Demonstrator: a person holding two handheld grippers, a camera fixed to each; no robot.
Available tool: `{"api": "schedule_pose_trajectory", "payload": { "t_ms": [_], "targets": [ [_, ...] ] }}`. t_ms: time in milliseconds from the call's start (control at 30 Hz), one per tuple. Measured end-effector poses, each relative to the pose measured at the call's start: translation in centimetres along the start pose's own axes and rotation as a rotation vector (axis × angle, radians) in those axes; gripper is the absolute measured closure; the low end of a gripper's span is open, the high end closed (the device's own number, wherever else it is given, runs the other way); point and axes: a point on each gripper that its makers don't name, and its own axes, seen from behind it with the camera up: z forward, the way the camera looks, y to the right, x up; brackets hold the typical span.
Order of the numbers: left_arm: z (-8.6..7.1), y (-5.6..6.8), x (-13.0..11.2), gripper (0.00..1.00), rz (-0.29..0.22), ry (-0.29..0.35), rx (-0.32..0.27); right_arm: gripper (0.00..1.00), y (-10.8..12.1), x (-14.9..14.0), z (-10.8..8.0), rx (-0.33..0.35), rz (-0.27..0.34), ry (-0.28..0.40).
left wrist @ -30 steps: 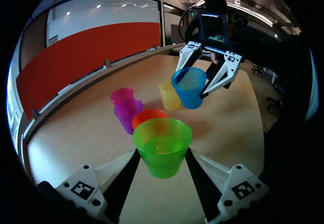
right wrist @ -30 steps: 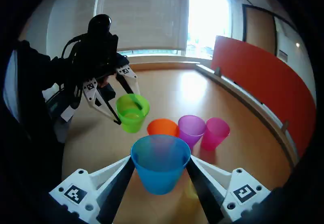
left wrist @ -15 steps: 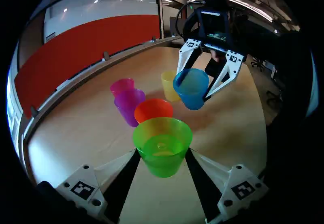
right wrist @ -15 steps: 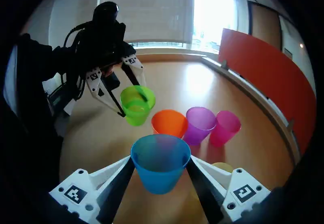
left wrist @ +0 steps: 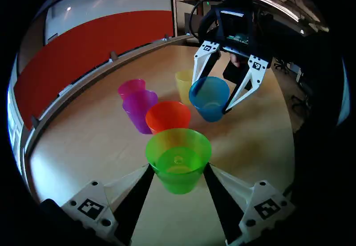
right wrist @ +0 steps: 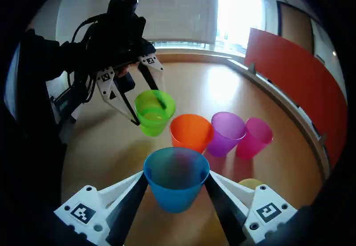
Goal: Pour water
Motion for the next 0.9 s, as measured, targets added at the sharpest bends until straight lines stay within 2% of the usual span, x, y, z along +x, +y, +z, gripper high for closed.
{"api": "schedule_pose_trajectory", "payload": {
  "t_ms": [900],
  "targets": [
    [1.0,0.1,-1.3,0.20,0.003,-0.026,-0.018,0.11,-0.4,-1.5,1.2,0.012,0.016,0.000]
  ]
}}
